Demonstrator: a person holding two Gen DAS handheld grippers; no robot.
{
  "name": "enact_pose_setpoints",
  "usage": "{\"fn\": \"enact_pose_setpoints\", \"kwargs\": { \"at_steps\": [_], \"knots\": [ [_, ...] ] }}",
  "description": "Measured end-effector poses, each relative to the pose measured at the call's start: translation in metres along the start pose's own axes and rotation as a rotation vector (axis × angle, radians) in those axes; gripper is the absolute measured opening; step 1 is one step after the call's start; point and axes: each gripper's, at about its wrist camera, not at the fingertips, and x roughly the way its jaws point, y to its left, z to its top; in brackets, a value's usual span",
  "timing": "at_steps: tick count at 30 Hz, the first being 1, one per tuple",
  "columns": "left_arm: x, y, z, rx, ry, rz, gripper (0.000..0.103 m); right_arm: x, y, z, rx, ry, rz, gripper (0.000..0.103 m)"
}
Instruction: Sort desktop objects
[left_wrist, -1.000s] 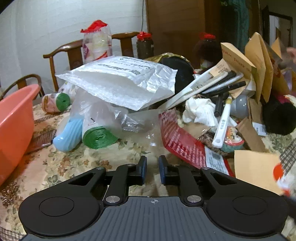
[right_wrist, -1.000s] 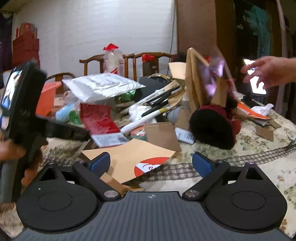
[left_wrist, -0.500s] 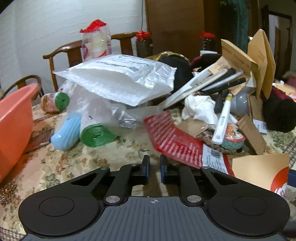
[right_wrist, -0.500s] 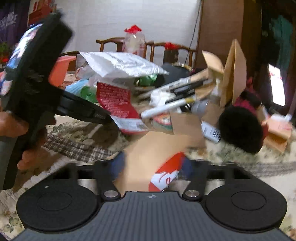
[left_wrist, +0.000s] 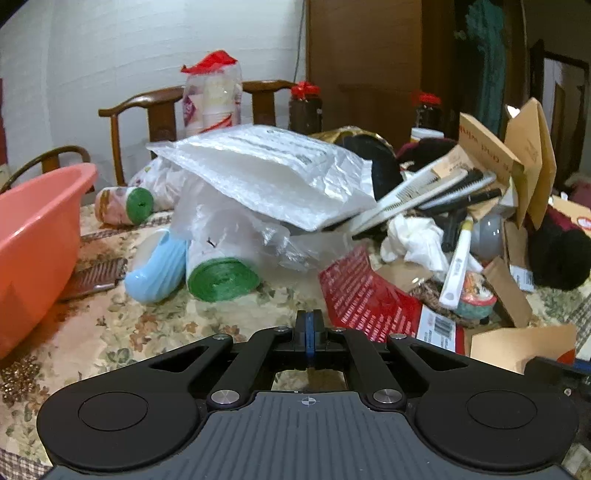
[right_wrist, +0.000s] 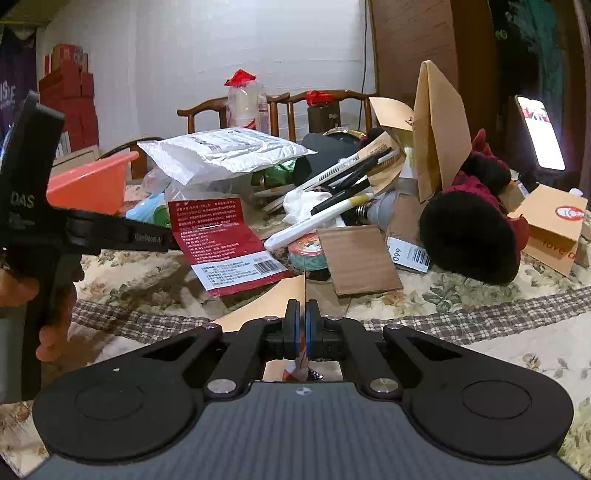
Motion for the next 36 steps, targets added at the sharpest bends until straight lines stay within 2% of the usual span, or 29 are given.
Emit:
{"fn": "enact_pose_setpoints", "kwargs": {
  "at_steps": [2, 4, 5, 6, 7, 8, 9, 11, 17, 21, 24, 29, 33, 36],
  "knots": [
    [0.002, -0.002, -0.004, 0.017, 0.015, -0.011, 0.0, -0.001, 0.0, -0.001, -0.006, 0.004, 0.002, 0.003],
    [0.004, 0.0, -0.005, 0.012, 0.028, -0.036, 0.025, -0.001, 0.0, -0.002, -0.023, 0.004, 0.005, 0.004],
    [0.004, 0.003, -0.006, 0.002, 0.022, -0.044, 0.034, -0.003, 0.001, -0.003, -0.03, -0.006, 0.006, 0.007],
    [0.003, 0.005, -0.005, -0.009, 0.02, -0.049, 0.062, -0.004, 0.0, -0.003, -0.025, -0.016, 0.002, 0.018],
    [0.002, 0.006, -0.005, -0.017, 0.008, -0.057, 0.086, -0.004, -0.001, -0.003, -0.018, -0.019, 0.005, 0.029],
    [-0.002, 0.007, -0.005, -0.031, -0.02, -0.062, 0.093, -0.005, -0.003, -0.003, -0.006, -0.026, 0.007, 0.056],
    [-0.005, 0.008, -0.004, -0.045, -0.05, -0.06, 0.097, -0.006, -0.003, -0.004, -0.001, -0.034, 0.005, 0.071],
    [-0.007, 0.007, 0.001, -0.042, -0.071, -0.07, 0.097, -0.008, -0.003, -0.004, -0.004, -0.049, 0.004, 0.072],
    [0.002, -0.01, 0.01, -0.011, -0.049, -0.078, 0.097, -0.006, 0.003, -0.004, -0.034, -0.037, 0.034, 0.072],
    [-0.008, -0.012, 0.005, 0.006, -0.071, -0.084, 0.098, -0.005, 0.005, -0.003, -0.043, -0.04, 0.046, 0.077],
    [-0.007, -0.009, 0.016, -0.042, -0.064, -0.094, 0.102, -0.003, 0.004, -0.002, -0.043, -0.03, 0.047, 0.077],
    [-0.006, -0.014, 0.027, -0.071, 0.001, -0.167, 0.103, -0.002, 0.006, -0.002, -0.05, -0.023, 0.046, 0.078],
    [-0.021, -0.001, 0.031, -0.108, -0.019, -0.148, 0.103, -0.003, 0.007, -0.004, -0.064, -0.021, 0.043, 0.079],
    [-0.021, 0.009, 0.034, -0.139, 0.019, -0.15, 0.103, -0.003, 0.005, -0.003, -0.054, -0.021, 0.047, 0.079]
  ]
}}
